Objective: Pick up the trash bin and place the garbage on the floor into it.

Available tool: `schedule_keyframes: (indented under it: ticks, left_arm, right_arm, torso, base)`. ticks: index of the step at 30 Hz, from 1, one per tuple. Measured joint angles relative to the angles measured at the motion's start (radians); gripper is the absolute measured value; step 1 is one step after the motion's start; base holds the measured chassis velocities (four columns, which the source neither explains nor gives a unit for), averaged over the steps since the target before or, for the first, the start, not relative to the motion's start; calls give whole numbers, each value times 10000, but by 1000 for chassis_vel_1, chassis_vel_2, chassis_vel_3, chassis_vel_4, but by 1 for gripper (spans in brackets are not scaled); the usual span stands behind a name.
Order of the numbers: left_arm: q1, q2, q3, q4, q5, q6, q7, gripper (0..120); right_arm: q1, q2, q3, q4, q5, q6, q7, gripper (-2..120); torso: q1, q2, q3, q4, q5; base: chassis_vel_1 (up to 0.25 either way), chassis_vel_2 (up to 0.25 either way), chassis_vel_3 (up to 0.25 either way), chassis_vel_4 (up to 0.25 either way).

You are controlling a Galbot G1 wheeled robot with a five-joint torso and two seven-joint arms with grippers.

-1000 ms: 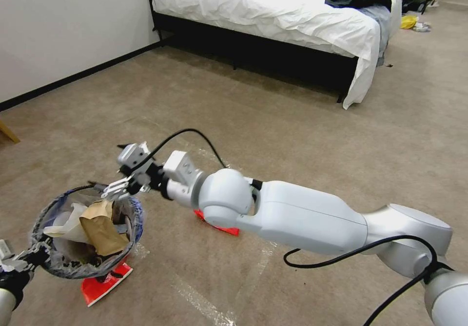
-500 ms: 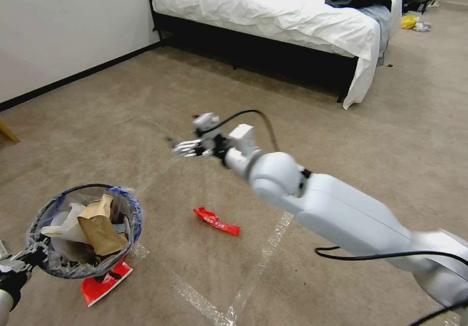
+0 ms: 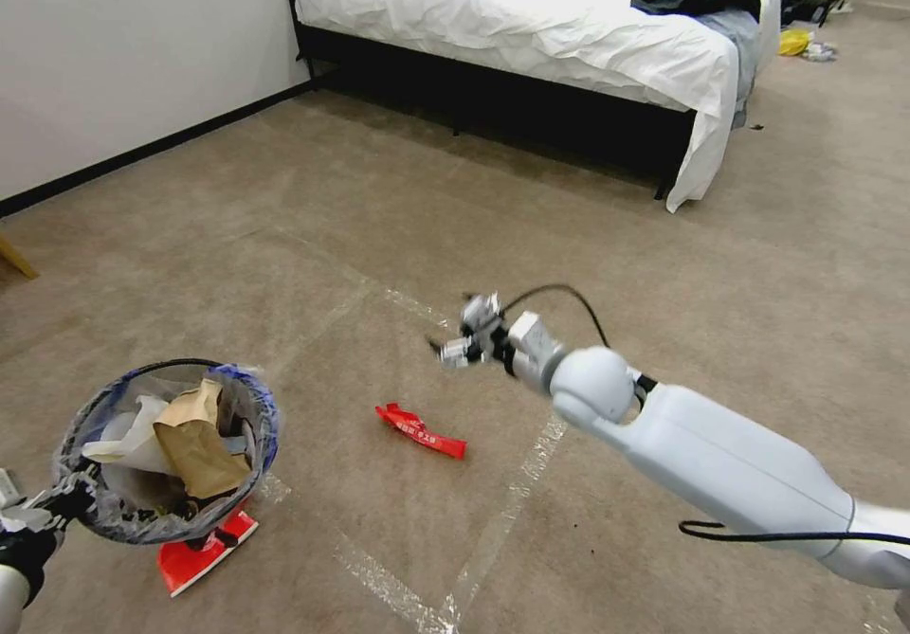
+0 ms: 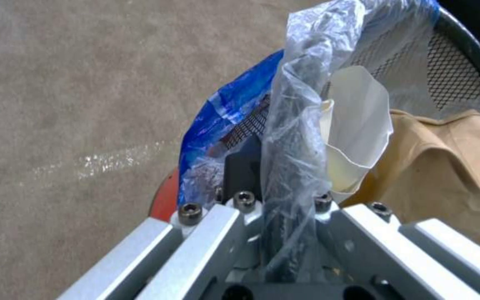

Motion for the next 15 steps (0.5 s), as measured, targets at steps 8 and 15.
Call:
schedule_keyframes:
  ticks: [8, 15]
  left_arm:
    - [267, -287, -4, -335, 100, -40, 54, 1]
    - [421, -485, -149, -459, 113, -118, 113, 1]
  right_arm:
    - [924, 671, -1553, -1828, -992, -499, -1929, 100]
    - [1188, 1755, -1864, -3051, -2068, -1012, -3629, 99]
  torso:
    - [0, 0, 0, 2, -3]
    - [0, 0, 0, -3, -6]
  base:
    - [0, 0, 0, 0]
    - [0, 0, 0, 0]
